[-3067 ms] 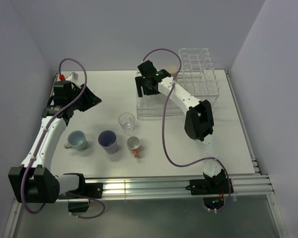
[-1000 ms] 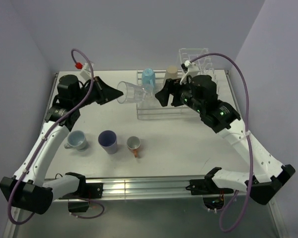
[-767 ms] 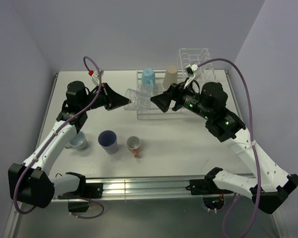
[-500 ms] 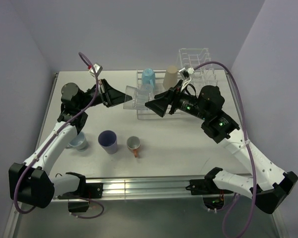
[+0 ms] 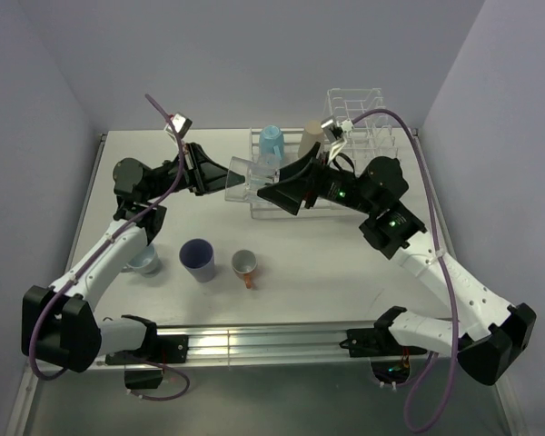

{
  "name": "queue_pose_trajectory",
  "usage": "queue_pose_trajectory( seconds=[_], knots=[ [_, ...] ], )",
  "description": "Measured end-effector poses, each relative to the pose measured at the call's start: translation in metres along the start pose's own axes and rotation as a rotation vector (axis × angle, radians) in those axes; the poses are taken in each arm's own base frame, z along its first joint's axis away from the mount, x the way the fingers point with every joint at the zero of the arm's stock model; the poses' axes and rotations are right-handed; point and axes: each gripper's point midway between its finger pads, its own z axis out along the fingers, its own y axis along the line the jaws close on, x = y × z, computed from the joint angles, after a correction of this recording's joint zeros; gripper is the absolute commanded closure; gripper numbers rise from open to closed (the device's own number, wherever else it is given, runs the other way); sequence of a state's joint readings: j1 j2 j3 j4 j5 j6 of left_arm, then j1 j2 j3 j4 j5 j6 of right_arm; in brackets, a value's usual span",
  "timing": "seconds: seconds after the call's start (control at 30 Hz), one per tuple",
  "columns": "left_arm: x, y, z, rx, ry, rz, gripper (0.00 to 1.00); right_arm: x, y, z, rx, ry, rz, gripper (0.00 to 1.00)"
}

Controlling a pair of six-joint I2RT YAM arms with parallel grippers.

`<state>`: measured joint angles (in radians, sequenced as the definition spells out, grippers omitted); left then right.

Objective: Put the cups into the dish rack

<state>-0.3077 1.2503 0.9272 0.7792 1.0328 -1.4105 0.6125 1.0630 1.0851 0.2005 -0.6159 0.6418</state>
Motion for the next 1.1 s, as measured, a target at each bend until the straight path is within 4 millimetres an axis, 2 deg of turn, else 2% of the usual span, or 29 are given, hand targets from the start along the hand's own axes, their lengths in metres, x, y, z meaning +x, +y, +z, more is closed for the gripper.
queue_pose_trajectory(
  seconds=[0.53, 1.1],
  knots=[
    [-0.001, -0.002, 0.001, 0.011, -0.002, 0.011, 1.00, 0.003, 0.002, 0.007, -0.046, 0.007, 0.065, 0.23],
    [-0.004, -0.005, -0.002, -0.023, -0.056, 0.097, 1.00, 0.009, -0.003, 0.014, -0.056, 0.029, 0.101, 0.19]
  ],
)
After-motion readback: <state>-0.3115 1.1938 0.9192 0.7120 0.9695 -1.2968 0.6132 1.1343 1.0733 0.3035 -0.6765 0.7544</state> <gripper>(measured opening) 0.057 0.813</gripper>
